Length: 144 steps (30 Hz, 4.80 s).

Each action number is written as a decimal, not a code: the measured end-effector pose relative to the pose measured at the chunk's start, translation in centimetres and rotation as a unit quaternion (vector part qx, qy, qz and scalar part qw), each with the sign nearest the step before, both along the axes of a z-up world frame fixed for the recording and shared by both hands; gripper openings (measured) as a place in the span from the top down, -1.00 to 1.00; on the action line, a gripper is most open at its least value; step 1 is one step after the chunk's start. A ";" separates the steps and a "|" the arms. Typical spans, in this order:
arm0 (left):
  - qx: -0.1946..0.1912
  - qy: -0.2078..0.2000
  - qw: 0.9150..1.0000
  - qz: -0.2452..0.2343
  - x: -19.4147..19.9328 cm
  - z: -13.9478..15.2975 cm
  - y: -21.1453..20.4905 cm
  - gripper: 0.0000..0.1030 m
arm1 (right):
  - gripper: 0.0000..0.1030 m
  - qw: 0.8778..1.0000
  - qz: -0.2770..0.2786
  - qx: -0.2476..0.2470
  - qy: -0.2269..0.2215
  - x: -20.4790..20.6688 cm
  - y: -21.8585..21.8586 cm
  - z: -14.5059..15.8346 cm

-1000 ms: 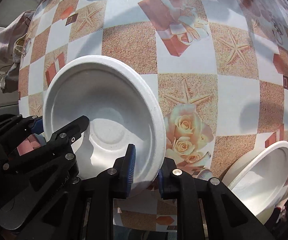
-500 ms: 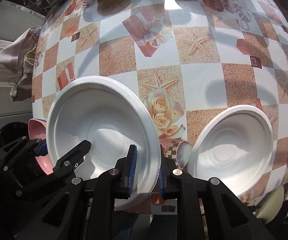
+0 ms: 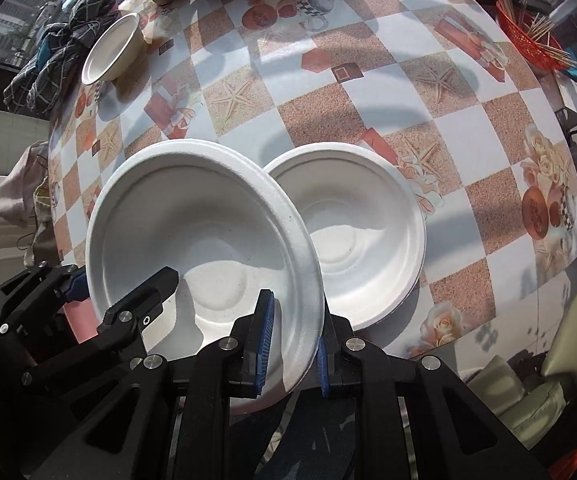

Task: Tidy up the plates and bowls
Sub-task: 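Lift the second bowl with both grippers and carry it over the first bowl, then lower the second bowl into the first bowl and open both grippers, then move both grippers to the third white bowl beside the pink mug, then close the left gripper on the third bowl rim while the right gripper clamps it, then lift the third bowl with both grippers and carry it over the bowl stack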

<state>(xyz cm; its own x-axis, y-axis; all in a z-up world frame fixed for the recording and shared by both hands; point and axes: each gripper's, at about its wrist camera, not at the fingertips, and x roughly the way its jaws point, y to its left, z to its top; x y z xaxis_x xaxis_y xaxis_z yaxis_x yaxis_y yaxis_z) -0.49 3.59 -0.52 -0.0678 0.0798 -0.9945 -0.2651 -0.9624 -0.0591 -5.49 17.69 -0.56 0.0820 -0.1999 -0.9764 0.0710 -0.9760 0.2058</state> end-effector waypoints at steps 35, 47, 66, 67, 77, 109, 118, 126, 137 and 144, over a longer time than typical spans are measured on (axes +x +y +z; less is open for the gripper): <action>0.032 0.006 0.999 0.000 -3.6 1.7 -0.1 -0.23 | -0.57 0.982 -0.180 -0.021 0.042 -2.4 8.8 0.9; 0.047 0.047 0.990 0.123 -6.3 4.0 -9.7 -0.31 | -0.57 0.997 -0.029 -0.019 0.066 -8.7 -1.8 3.9; -0.019 0.066 0.956 0.285 -18.4 -1.1 -25.3 -0.32 | -0.57 0.987 0.142 -0.002 0.081 -22.5 -19.5 0.2; -0.020 0.062 0.955 0.288 -19.0 -1.6 -25.6 -0.32 | -0.57 0.987 0.138 -0.009 0.078 -23.1 -19.7 -0.2; -0.033 0.066 0.951 0.299 -24.3 -4.9 -27.3 -0.32 | -0.57 0.991 0.104 -0.038 0.080 -26.4 -23.1 -4.4; -0.047 -0.023 0.980 0.191 -21.7 -9.2 -20.7 0.23 | 0.74 0.989 0.126 -0.079 -0.001 -21.0 -21.0 -8.7; -0.051 -0.036 0.980 0.189 -10.6 -9.1 -15.2 0.22 | 0.70 0.988 0.145 -0.030 -0.038 -12.0 -17.5 -9.1; -0.018 -0.069 0.977 0.202 -2.4 -9.5 -12.7 0.22 | 0.70 0.987 0.147 -0.001 -0.065 -4.0 -14.2 -9.4; 0.005 -0.084 0.978 0.191 1.4 -8.0 -14.1 0.22 | 0.68 0.985 0.159 -0.005 -0.059 0.3 -15.4 -7.6; 0.019 -0.064 0.983 0.171 2.2 -5.5 -13.7 0.22 | 0.68 0.988 0.146 -0.009 -0.039 0.5 -12.6 -4.2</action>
